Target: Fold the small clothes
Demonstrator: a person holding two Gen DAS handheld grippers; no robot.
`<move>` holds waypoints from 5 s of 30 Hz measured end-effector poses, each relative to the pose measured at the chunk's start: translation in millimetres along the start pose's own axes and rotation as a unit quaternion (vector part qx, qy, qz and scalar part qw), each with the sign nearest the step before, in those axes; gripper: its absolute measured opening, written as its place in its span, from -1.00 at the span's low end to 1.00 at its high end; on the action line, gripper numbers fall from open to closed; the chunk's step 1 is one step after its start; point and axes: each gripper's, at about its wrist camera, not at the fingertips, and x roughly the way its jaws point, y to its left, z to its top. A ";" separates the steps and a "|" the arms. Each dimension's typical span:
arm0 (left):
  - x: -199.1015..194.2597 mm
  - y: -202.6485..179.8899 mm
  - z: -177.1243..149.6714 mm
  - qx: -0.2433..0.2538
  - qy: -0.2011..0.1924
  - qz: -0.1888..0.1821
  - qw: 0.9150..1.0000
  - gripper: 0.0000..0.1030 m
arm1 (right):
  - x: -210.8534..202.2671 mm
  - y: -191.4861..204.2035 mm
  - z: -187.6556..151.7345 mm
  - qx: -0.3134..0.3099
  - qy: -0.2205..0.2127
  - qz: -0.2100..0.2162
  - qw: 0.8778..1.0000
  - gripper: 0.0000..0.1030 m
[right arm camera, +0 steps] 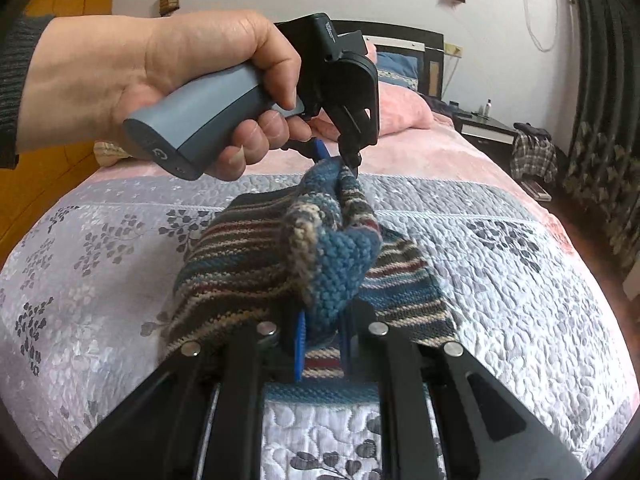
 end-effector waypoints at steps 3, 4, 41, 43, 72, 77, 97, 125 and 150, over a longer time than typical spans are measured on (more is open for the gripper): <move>8.8 -10.6 0.3 0.003 0.002 0.002 1.000 -0.61 | 1.3 -10.3 -3.2 0.008 0.004 -0.001 1.000 -0.78; 11.8 -14.1 0.9 0.005 0.002 0.002 1.000 -0.61 | 1.9 -13.9 -5.0 0.010 0.004 -0.004 1.000 -0.78; -2.4 14.9 -47.8 0.000 -0.099 -0.070 0.993 0.41 | 118.8 -200.3 -47.3 0.329 0.230 0.329 0.855 0.35; -15.5 41.4 -72.7 -0.027 -0.108 -0.109 0.988 0.41 | 137.4 -207.9 -34.7 0.337 0.248 0.355 0.836 0.35; -1.4 86.5 -194.5 -0.109 -0.097 -0.309 0.940 0.41 | 185.2 -186.8 37.1 0.189 0.256 0.196 0.927 -0.60; 26.1 90.3 -189.4 -0.124 -0.063 -0.311 0.940 0.41 | 191.6 -205.8 24.9 0.229 0.265 0.205 0.914 -0.44; 18.7 103.0 -123.5 -0.123 -0.060 -0.283 0.949 0.23 | 212.9 -202.6 85.7 0.193 0.247 0.139 0.939 -0.60; 31.7 38.9 -205.0 -0.032 -0.020 -0.256 0.966 0.06 | 102.3 -185.5 0.2 0.151 0.240 0.204 0.937 -0.73; 65.7 157.9 -258.8 -0.204 -0.082 -0.365 0.905 0.65 | 242.2 -221.6 24.7 0.264 0.365 0.349 0.822 0.44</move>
